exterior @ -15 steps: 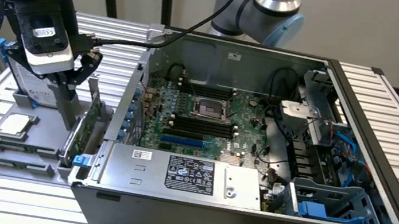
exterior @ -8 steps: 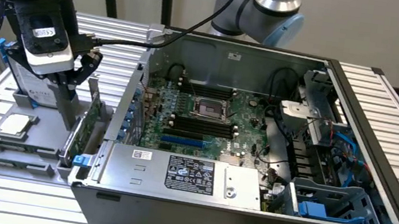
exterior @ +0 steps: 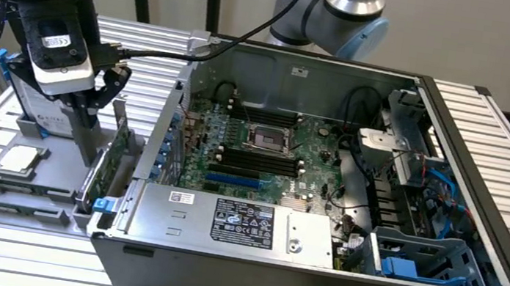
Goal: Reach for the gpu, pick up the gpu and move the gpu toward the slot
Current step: 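Pick up the gpu and move the gpu toward the slot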
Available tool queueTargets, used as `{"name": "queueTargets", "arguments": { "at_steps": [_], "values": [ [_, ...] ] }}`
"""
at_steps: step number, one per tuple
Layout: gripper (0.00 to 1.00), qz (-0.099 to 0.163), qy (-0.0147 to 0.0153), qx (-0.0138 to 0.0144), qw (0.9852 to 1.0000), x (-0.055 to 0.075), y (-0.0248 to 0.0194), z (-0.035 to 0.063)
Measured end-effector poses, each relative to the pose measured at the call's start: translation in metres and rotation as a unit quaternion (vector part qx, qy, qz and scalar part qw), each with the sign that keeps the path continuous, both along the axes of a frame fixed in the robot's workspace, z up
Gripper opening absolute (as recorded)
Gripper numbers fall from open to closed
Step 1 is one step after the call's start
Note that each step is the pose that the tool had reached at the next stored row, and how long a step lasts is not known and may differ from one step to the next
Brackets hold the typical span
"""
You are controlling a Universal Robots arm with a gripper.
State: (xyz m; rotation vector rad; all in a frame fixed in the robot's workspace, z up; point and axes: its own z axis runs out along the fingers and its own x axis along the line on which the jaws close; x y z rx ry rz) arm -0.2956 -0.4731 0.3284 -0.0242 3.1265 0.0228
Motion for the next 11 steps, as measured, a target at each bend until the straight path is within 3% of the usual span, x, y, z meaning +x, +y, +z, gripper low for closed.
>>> {"name": "queueTargets", "arguments": {
  "at_steps": [1,2,3,5,7,8,11],
  "values": [
    [0.12,0.0,0.0,0.0,1.0,0.0,0.0,0.0],
    [0.24,0.0,0.0,0.0,1.0,0.0,0.0,0.0],
    [0.24,0.0,0.0,0.0,1.0,0.0,0.0,0.0],
    [0.36,0.0,0.0,0.0,1.0,0.0,0.0,0.0],
    [0.36,0.0,0.0001,-0.0001,1.0,0.0,0.0,0.0],
    [0.42,0.0,0.0,-0.0007,1.0,0.0001,0.0,-0.0003],
    [0.42,-0.001,0.0,-0.0015,1.0,0.0,0.0,-0.0048]
  ]
}}
